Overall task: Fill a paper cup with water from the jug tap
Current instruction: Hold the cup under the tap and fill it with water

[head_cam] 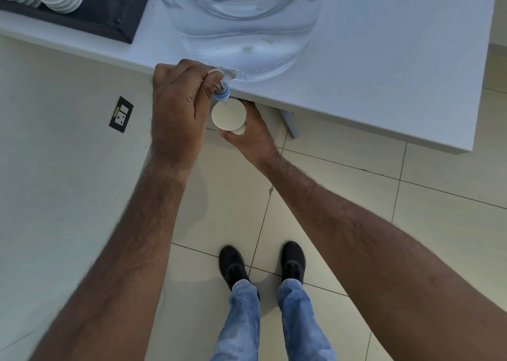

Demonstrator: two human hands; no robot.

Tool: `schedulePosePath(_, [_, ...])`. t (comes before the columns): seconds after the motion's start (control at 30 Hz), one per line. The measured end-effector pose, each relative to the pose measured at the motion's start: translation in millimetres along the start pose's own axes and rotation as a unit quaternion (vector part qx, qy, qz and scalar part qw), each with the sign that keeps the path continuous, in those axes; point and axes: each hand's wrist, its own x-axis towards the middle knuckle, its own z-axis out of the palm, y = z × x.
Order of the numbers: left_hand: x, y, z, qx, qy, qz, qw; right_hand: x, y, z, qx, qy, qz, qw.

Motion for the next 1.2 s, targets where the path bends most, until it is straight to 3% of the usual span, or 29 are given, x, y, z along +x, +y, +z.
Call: schedulePosePath(1.2, [1.6, -0.3, -2.7, 0.004, -0.011, 0.007, 1.0, -5.5, -10.0, -2.9, -0.002, -0.002, 0.002, 1.0])
